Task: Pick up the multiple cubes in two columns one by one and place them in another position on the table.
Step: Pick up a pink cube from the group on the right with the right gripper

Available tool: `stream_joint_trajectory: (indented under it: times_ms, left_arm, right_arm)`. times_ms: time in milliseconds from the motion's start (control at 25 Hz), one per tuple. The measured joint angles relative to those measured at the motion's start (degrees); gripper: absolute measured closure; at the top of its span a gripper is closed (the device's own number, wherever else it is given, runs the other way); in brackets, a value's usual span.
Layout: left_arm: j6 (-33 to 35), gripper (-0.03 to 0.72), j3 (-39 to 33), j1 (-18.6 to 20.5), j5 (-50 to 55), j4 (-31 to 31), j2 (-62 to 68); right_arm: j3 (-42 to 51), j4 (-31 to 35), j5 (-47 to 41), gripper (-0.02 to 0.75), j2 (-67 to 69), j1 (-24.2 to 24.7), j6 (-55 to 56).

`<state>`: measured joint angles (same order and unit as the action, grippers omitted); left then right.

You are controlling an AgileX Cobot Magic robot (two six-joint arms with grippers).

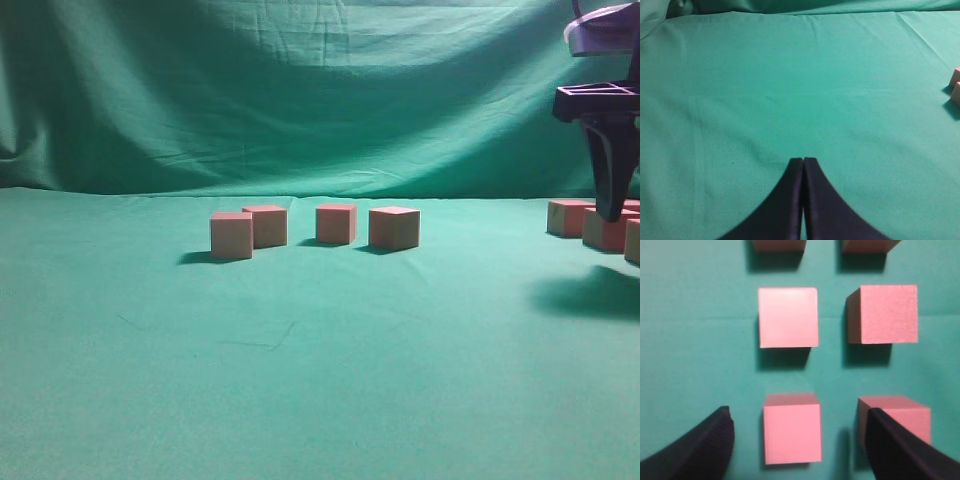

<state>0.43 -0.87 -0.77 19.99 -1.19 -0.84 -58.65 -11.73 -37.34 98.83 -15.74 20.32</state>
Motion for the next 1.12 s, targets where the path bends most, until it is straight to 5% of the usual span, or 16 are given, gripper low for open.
stream_joint_trajectory:
  times_ms: [600, 800, 1120]
  left_arm:
    - [0.0, 0.688, 0.0, 0.0, 0.0, 0.0, 0.0]
    - [0.0, 0.688, 0.0, 0.0, 0.0, 0.0, 0.0]
    - [0.0, 0.688, 0.0, 0.0, 0.0, 0.0, 0.0]
  right_arm:
    - [0.0, 4.2, 1.7, 0.251, 5.0, 0.0, -3.9]
    - [0.0, 4.3, 2.0, 0.477, 5.2, 0.0, -3.9]
    - [-7.4, 4.3, -10.8, 0.475, 5.4, -2.3, -7.1]
